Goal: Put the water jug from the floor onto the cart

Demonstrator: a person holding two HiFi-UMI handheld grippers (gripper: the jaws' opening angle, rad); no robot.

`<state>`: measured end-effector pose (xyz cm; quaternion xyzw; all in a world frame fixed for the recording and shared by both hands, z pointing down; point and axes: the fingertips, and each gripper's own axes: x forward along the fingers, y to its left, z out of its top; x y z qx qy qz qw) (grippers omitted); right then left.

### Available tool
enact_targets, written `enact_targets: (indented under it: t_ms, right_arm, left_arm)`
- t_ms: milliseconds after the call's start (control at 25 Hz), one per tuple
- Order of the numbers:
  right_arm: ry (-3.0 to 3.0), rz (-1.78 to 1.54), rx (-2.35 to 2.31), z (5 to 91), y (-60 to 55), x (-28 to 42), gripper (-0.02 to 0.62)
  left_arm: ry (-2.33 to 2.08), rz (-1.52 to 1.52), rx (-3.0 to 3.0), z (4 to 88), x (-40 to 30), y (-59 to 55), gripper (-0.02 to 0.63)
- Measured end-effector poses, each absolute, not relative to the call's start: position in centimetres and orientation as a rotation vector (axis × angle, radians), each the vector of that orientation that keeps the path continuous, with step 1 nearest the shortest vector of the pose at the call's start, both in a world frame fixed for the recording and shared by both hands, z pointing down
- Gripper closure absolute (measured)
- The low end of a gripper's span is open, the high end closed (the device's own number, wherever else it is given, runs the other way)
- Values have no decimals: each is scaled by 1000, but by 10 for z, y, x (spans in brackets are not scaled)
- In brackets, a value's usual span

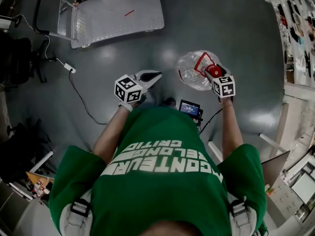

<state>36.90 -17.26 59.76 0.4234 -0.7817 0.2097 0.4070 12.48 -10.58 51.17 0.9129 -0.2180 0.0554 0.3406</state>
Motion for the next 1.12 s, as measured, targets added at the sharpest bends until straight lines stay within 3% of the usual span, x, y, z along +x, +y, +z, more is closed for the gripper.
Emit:
enact_targets:
  t_ms: [760, 1120]
  right_arm:
    - [-2027, 448, 902, 587, -268, 251, 289]
    - [-2061, 412, 855, 595, -305, 215, 289]
  left_arm:
    - [-838, 34, 2292, 521, -17, -143, 595]
    - [-956, 15, 2259, 524, -52, -149, 595]
